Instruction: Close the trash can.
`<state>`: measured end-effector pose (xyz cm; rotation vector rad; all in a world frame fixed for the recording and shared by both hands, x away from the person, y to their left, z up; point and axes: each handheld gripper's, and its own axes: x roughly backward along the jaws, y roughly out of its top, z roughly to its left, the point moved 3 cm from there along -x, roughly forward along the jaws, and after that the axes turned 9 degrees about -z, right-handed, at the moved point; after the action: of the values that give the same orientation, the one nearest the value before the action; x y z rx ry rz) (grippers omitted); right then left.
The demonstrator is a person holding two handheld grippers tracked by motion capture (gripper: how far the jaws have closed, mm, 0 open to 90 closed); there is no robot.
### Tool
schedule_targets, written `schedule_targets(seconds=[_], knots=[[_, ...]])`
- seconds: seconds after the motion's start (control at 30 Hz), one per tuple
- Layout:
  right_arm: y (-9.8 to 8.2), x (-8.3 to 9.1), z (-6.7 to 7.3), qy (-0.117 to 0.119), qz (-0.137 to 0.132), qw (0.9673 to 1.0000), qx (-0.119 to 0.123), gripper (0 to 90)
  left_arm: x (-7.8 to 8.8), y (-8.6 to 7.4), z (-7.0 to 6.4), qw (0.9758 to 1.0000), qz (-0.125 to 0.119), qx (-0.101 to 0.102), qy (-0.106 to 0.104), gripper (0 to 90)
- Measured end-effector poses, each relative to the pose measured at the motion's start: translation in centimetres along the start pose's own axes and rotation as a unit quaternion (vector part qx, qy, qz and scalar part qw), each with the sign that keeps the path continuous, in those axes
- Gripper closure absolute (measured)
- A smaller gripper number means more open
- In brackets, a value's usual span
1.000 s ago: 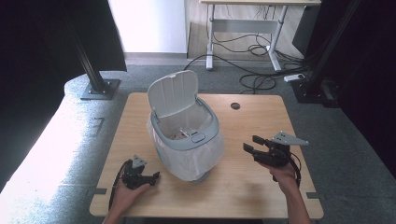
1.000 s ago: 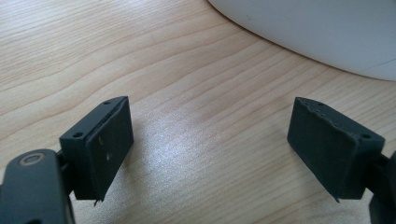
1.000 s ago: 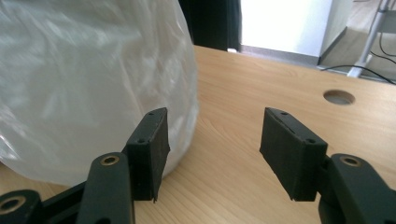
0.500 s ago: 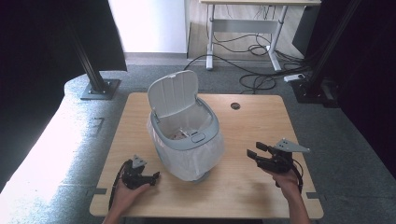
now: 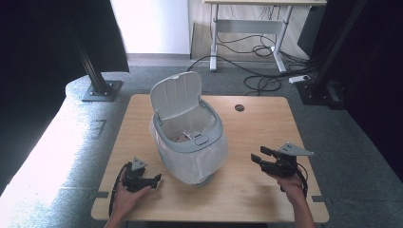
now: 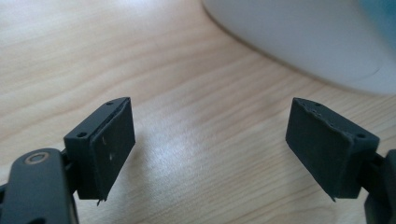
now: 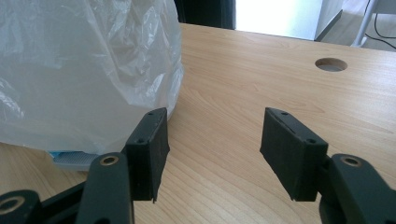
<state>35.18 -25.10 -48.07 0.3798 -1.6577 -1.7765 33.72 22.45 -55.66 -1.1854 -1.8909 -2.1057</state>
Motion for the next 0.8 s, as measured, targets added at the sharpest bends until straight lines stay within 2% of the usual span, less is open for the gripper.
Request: schedule_targets(seconds=[0.1, 0.2, 0.33, 0.47, 0.53, 0.67, 0.8], knots=[[-0.1, 0.0, 0.0, 0.001, 0.003, 1.0000, 0.001, 40.8, 0.6, 0.3, 0.2, 1.0000, -0.005, 0.007, -0.002, 16.3], [-0.2, 0.0, -0.1, -0.001, 0.004, 1.0000, 0.000, 40.7, 0.9, 0.3, 0.2, 0.9999, -0.006, 0.006, 0.006, 22.8], [-0.3, 0.1, -0.3, -0.003, 0.005, 1.0000, -0.003, 40.8, 1.5, 0.8, 0.5, 0.9998, -0.009, 0.011, 0.011, 23.5], [-0.4, 0.1, -0.3, -0.003, 0.007, 1.0000, -0.003, 40.7, 2.4, 1.7, 0.7, 0.9996, -0.013, 0.024, -0.002, 22.7], [-0.5, 0.0, -0.4, -0.004, 0.008, 1.0000, -0.004, 40.7, 2.8, 2.2, 0.7, 0.9996, -0.010, 0.022, -0.013, 22.1], [-0.6, -0.1, -0.4, -0.005, 0.013, 0.9999, -0.004, 40.7, 3.8, 3.5, 1.0, 0.9992, -0.021, 0.021, -0.028, 21.0], [-0.7, -0.2, -0.4, -0.007, 0.017, 0.9998, -0.006, 40.6, 5.0, 4.8, 1.6, 0.9986, -0.038, 0.021, -0.031, 21.7]])
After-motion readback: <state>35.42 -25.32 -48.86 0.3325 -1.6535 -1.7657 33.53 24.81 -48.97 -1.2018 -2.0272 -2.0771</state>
